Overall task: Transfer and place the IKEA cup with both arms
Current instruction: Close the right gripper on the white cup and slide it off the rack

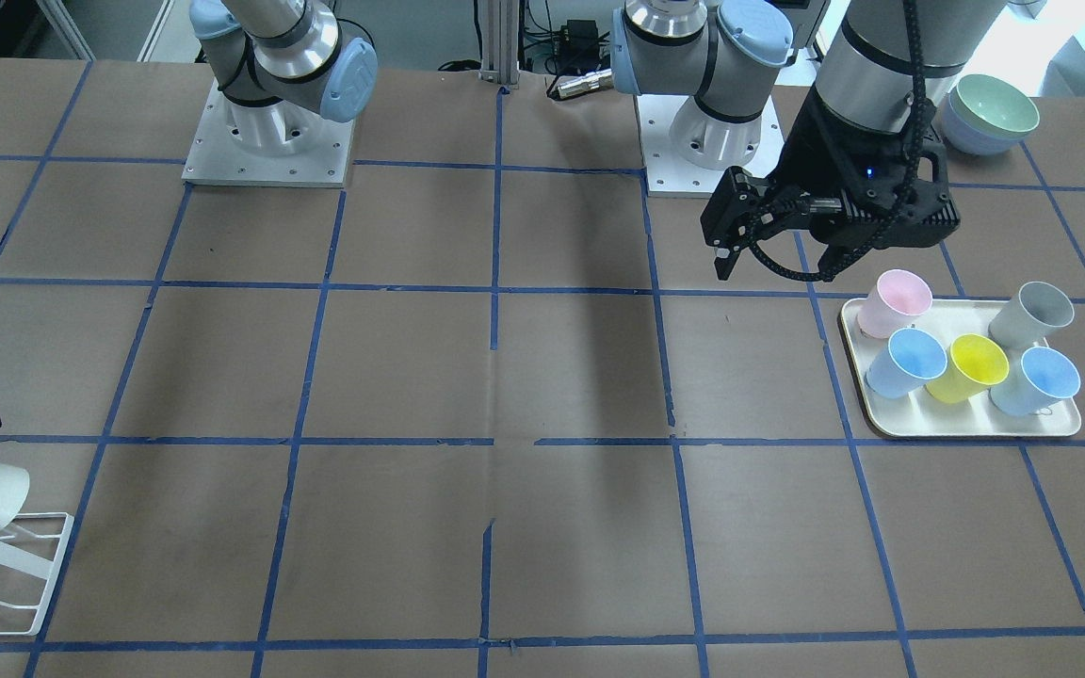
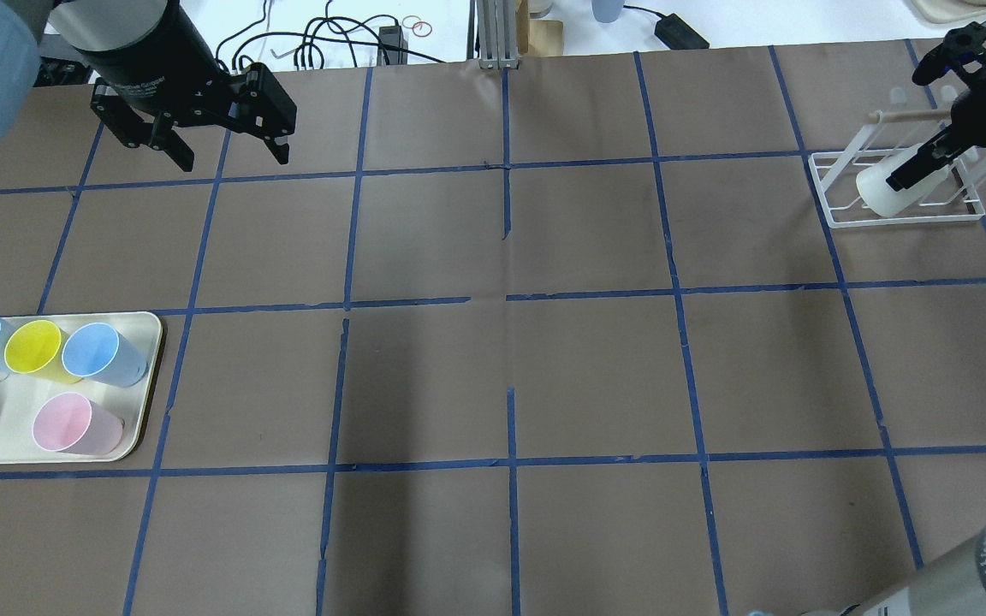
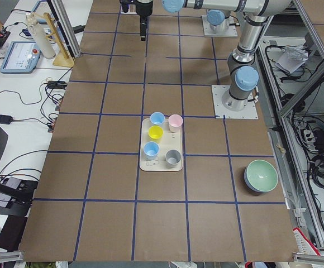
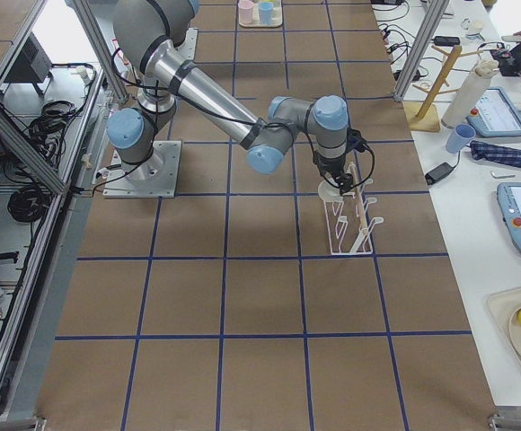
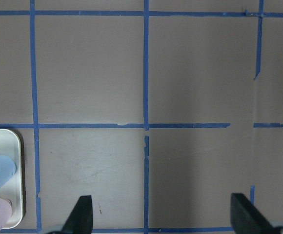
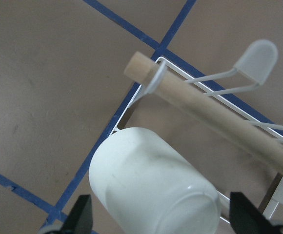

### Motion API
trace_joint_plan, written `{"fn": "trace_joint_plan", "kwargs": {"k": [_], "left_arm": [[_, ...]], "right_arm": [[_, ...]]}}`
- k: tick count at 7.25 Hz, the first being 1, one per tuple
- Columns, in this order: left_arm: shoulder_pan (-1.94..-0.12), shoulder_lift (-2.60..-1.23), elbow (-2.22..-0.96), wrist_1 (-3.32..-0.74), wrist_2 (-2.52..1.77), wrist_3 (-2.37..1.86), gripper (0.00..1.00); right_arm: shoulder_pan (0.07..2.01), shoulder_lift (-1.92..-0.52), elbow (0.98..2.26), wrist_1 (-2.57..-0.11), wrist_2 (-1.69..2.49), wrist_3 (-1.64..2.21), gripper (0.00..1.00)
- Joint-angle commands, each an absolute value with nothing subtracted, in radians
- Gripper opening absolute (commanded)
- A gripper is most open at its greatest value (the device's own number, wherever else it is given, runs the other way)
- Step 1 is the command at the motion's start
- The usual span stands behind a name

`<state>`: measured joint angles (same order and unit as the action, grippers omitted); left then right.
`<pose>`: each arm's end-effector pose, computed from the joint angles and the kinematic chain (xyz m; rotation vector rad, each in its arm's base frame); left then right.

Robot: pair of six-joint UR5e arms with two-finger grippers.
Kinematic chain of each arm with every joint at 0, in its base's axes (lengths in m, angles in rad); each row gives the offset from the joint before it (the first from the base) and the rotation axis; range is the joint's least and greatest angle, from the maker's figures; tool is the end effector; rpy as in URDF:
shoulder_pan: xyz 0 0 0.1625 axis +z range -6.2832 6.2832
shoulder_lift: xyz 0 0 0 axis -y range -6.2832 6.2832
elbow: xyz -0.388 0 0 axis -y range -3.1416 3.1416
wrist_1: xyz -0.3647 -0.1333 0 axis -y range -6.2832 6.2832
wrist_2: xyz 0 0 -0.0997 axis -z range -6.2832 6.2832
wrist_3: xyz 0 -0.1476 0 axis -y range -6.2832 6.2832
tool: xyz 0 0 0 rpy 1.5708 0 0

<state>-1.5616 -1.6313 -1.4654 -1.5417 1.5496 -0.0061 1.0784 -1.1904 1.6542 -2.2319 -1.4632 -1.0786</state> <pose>-0.1318 -0.4994 0.4264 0.0226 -3.1183 0.1155 -0.1507 -0.5964 0.2353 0.8998 -2.9251 0.3307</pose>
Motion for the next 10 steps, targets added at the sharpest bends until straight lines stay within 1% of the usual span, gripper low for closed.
{"fn": "trace_joint_plan", "kwargs": {"k": [1, 6, 7, 9, 10], "left_arm": [[-1.562, -1.632, -1.466, -1.542, 1.549, -0.006, 1.00], [-1.562, -1.632, -1.465, -1.539, 1.548, -0.006, 1.00], [-1.560, -1.632, -1.465, -1.539, 1.548, -0.005, 1.00], [-1.560, -1.632, -1.465, -1.539, 1.548, -0.005, 1.00], [-1.560, -1.632, -1.465, -1.539, 1.548, -0.005, 1.00]], "right_arm": [[1.078, -1.178, 1.655, -2.240, -1.462, -1.086, 1.00], [1.078, -1.164, 1.655, -2.237, -1.468, -1.085, 0.99], [1.078, -1.164, 1.655, -2.234, -1.468, -1.083, 0.95], [1.078, -1.164, 1.657, -2.227, -1.470, -1.081, 0.85], [1.078, -1.164, 1.657, -2.226, -1.471, -1.081, 0.83]]}}
